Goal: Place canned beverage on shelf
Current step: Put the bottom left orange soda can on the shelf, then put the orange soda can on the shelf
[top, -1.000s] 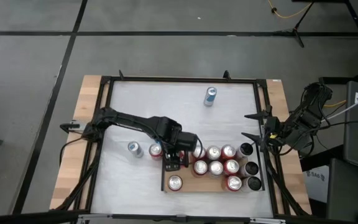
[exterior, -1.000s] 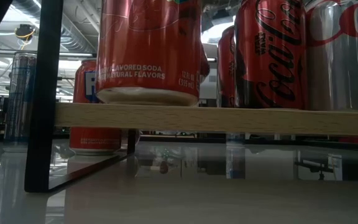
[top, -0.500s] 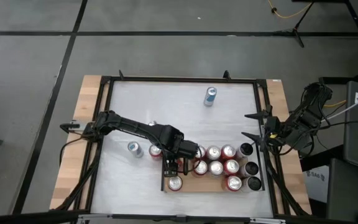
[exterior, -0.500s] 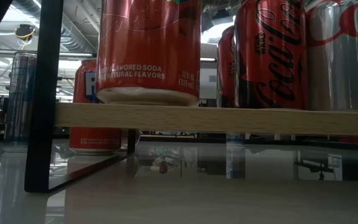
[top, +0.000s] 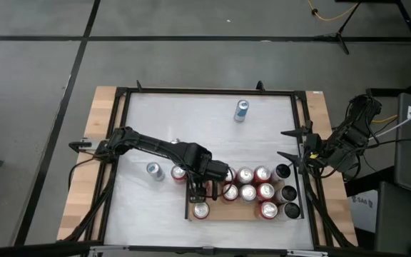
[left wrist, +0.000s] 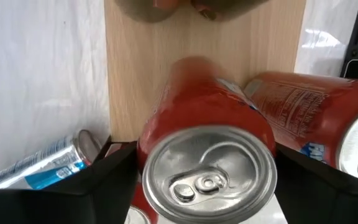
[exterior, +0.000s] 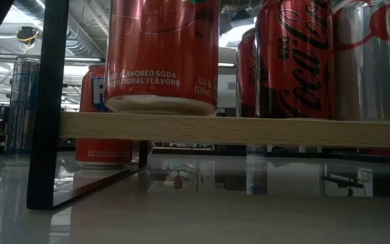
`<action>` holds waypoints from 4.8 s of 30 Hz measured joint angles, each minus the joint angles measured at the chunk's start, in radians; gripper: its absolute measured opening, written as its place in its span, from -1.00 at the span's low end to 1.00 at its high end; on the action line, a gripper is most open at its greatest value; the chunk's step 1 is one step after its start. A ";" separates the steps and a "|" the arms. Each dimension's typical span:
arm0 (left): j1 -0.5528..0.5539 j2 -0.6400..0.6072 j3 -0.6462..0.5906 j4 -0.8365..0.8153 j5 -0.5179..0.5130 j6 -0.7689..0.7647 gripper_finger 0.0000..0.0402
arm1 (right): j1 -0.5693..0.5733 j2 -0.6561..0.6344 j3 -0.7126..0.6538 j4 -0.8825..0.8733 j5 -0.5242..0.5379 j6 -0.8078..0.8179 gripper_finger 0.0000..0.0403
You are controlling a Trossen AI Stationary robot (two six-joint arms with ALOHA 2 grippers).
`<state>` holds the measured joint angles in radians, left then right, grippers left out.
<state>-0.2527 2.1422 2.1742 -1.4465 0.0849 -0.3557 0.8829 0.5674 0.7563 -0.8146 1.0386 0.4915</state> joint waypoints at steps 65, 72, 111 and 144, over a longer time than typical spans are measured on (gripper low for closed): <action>-0.002 -0.018 -0.006 -0.049 -0.201 -0.002 0.33 | 0.000 0.000 0.000 -0.006 -0.003 0.000 0.72; -0.019 -0.018 -0.006 -0.029 -0.179 -0.030 0.33 | 0.000 0.000 0.000 -0.006 -0.003 0.000 0.72; -0.010 -0.487 -0.176 -0.123 -0.540 -0.357 0.33 | 0.000 0.000 0.000 -0.007 -0.003 0.000 0.72; 0.039 -0.721 -0.881 0.357 -0.380 -0.708 0.40 | 0.000 0.000 0.000 -0.014 -0.001 -0.003 0.72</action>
<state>-0.2140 1.4212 1.2932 -1.0896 -0.2955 -1.0637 0.8829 0.5671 0.7563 -0.8284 1.0378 0.4885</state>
